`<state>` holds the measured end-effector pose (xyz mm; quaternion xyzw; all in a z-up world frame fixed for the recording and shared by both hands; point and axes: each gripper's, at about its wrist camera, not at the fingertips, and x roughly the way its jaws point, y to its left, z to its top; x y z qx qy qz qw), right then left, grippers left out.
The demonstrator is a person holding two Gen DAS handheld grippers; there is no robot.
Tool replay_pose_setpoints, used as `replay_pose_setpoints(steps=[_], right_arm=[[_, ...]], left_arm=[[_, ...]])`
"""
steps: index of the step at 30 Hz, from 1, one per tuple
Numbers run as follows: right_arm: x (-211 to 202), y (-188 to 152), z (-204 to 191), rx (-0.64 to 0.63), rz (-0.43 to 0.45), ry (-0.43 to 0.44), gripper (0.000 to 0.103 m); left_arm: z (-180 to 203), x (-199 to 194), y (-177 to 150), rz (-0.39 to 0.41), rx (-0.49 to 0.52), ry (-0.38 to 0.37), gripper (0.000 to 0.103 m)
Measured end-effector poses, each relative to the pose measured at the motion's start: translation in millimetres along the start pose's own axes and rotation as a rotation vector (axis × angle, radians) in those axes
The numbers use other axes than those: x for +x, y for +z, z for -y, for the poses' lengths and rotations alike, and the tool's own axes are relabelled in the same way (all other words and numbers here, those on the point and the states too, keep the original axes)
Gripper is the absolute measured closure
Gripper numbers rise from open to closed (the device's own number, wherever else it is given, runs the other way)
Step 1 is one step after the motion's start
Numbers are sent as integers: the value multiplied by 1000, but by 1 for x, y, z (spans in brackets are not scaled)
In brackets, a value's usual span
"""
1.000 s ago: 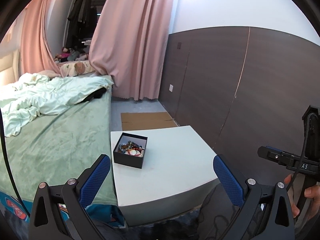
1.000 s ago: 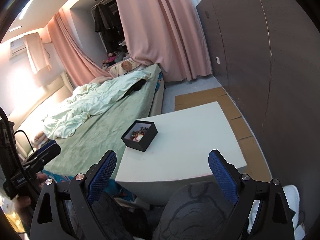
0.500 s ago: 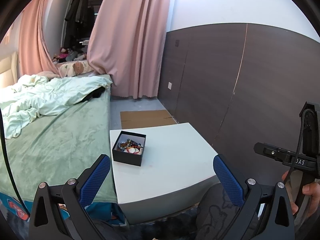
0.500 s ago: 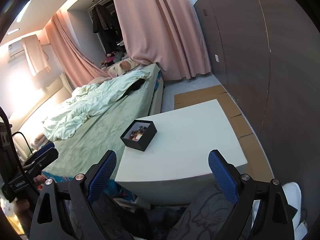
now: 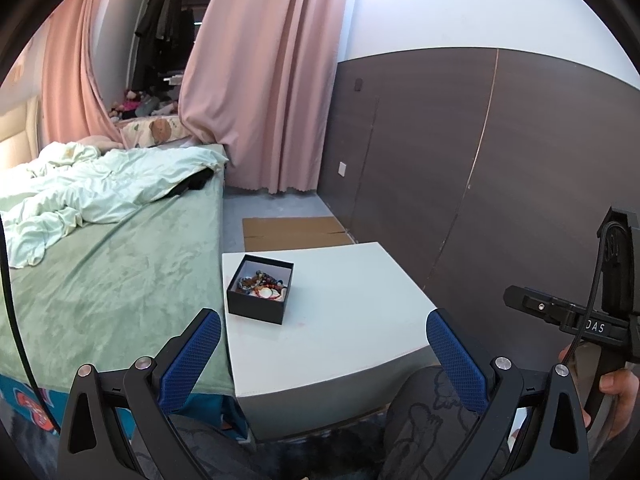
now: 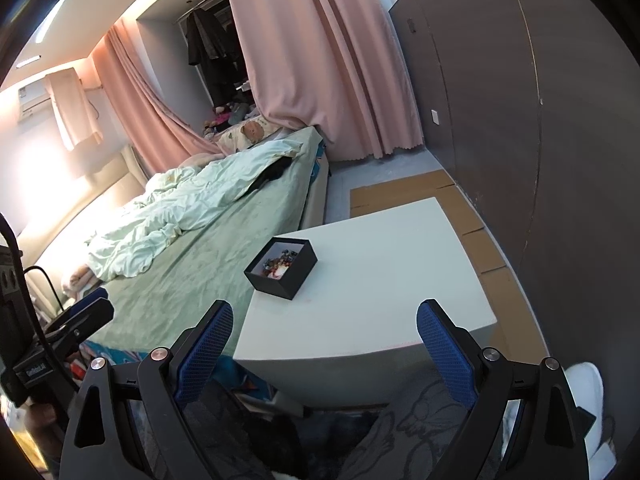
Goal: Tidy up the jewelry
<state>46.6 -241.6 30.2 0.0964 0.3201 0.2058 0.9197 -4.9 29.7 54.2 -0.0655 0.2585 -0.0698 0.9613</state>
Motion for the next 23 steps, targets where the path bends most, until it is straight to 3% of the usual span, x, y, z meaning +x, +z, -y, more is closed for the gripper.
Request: replay_pose_setpoints(steps=[11,17,19,23], right_arm=[[1,1,1,11,-4,4,10],[3,-1,5,25,-18,-1,10],[4,-1,6,29,-23,-3,10],[7,1,9,39,-27,-4,9]], left_arm=[[7,-4,-1,-9,26,-4,0],[12,-3,1,6,56,42,0],[13,-1,2,0,50,9,0],[15,4,3,-11,57,14,0]])
